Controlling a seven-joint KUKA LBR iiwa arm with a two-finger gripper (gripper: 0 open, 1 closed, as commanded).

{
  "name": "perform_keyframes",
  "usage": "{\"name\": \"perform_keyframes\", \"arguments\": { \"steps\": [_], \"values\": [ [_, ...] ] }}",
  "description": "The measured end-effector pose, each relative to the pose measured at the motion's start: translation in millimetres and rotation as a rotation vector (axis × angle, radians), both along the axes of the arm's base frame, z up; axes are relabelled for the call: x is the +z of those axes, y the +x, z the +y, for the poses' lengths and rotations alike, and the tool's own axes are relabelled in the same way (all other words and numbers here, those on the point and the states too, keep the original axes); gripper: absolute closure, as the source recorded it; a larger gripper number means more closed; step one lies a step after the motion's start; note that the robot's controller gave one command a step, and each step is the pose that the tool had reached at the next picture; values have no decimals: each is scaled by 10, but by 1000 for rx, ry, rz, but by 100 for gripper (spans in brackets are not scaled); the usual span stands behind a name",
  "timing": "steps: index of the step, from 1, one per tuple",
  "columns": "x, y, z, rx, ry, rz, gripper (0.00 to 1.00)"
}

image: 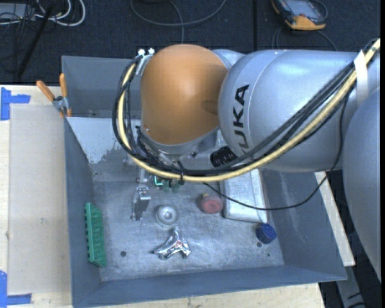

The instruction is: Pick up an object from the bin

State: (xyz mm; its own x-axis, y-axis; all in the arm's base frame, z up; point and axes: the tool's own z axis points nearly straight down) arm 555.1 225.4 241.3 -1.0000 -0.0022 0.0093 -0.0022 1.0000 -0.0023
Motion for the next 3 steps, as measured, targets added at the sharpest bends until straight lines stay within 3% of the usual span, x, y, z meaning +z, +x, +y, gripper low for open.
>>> {"name": "perform_keyframes", "arguments": {
  "steps": [1, 2, 3],
  "values": [
    [-942, -318, -765, 130, -1, 2, 0],
    [-1609, -500, -1406, 91, 5, -15, 0],
    [-1614, -502, -1429, 84, 4, -13, 100]
  ]
}}
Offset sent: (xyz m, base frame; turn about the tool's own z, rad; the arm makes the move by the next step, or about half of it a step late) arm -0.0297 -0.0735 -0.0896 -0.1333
